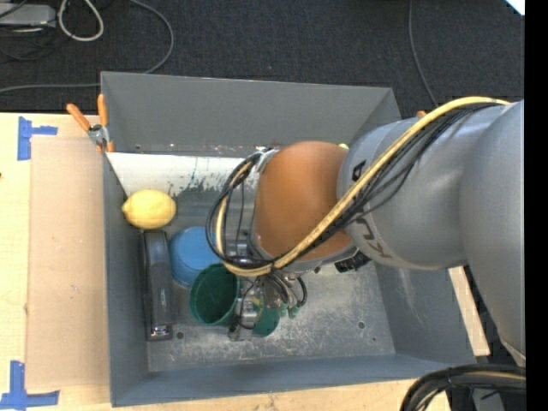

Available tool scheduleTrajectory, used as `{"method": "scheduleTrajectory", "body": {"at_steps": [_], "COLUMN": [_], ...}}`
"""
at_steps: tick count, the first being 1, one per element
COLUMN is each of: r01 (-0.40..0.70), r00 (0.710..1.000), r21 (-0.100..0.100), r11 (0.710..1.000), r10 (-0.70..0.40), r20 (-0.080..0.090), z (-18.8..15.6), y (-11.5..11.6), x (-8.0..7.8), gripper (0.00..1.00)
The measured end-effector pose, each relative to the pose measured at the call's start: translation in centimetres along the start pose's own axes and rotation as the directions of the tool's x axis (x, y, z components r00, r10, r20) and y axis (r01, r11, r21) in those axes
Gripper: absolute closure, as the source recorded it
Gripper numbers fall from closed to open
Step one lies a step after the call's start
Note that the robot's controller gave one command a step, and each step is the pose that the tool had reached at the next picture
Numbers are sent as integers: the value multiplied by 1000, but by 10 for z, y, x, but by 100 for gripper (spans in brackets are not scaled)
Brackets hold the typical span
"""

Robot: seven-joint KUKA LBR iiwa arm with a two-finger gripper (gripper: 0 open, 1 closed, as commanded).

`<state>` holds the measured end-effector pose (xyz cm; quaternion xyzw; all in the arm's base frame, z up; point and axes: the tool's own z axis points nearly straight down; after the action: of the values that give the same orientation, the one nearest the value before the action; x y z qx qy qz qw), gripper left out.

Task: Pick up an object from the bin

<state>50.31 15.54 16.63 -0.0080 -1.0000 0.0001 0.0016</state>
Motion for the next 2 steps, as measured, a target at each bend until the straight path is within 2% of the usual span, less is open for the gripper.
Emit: {"method": "scheduleTrajectory", "body": {"at_steps": [1, 2], "r01": [0, -6], "r00": [1000, 1000], "r21": [0, 1], "r11": [1000, 1000], "r10": [0, 6], "r20": [0, -6], "z": [0, 29], "y": [0, 1], "x": [0, -4], "gripper": [0, 0]}}
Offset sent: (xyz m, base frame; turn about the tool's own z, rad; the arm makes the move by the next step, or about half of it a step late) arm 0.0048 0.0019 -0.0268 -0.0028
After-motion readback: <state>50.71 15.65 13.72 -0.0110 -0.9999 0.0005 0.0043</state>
